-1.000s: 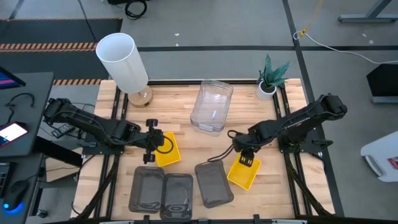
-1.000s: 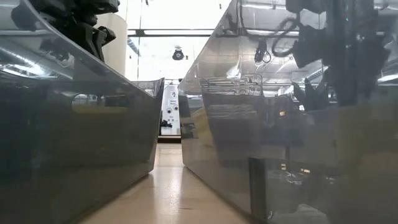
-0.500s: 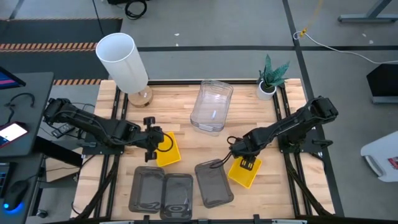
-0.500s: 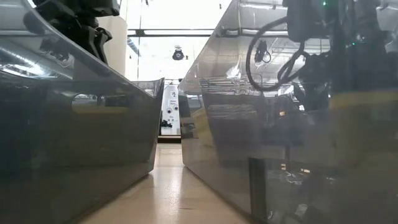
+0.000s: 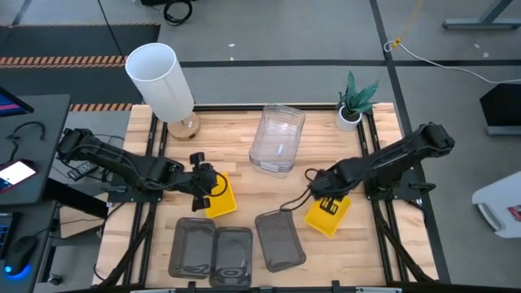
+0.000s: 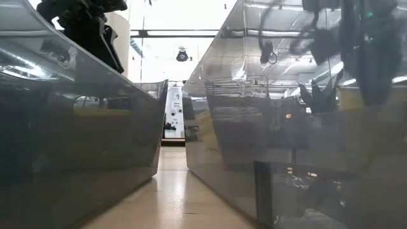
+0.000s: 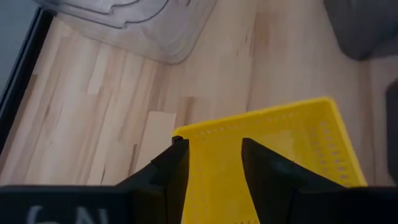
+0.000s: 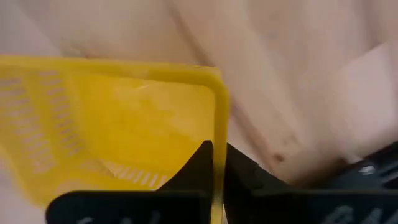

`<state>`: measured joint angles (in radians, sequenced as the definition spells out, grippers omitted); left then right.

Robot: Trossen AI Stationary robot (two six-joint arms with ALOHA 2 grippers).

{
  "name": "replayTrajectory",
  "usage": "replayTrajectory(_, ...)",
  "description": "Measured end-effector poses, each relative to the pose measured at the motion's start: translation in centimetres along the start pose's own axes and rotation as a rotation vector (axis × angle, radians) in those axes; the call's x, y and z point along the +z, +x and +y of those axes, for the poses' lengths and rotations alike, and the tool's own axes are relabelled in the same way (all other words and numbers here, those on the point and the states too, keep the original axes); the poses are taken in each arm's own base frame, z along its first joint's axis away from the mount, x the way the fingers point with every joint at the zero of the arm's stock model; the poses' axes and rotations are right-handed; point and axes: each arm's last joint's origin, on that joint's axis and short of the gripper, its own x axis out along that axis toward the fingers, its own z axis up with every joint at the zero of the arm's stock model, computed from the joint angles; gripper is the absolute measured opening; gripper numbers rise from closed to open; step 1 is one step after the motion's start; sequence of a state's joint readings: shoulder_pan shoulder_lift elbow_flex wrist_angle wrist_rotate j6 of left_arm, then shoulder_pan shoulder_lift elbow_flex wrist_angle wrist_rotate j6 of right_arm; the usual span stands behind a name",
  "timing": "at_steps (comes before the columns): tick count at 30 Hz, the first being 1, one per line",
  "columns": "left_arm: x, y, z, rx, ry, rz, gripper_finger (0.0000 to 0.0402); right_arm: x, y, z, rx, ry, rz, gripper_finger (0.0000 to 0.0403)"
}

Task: Stack baskets by color
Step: Stack the yellow bin on top of the yellow bin

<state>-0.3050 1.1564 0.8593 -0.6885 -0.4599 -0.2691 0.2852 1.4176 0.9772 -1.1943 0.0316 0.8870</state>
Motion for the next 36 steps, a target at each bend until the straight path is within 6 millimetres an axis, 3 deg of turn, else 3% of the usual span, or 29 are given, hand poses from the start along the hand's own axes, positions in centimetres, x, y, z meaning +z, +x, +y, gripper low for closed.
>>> replayTrajectory(7, 1.0, 0.0, -0.1, 0.031, -0.061, -0.102, 0.0155, -0.1, -4.8, -1.2, -0.013, 0.06, -0.232, 0.0009)
replayTrajectory(18, 1.9, 0.1, -0.3, 0.031, -0.139, -0.191, 0.0176, 0.4, -6.9, -1.0, -0.027, 0.101, -0.289, 0.0012)
replayTrajectory(26, 1.5, 0.0, -0.2, 0.035, -0.11, -0.141, 0.0175, 1.0, -10.1, -0.3, 0.047, 0.041, -0.442, 0.0013)
replayTrajectory(36, 1.7, -3.6, 0.9, 0.045, -0.024, 0.006, 0.0148, 3.1, -12.4, 2.1, 0.24, -0.091, -0.679, 0.0012)
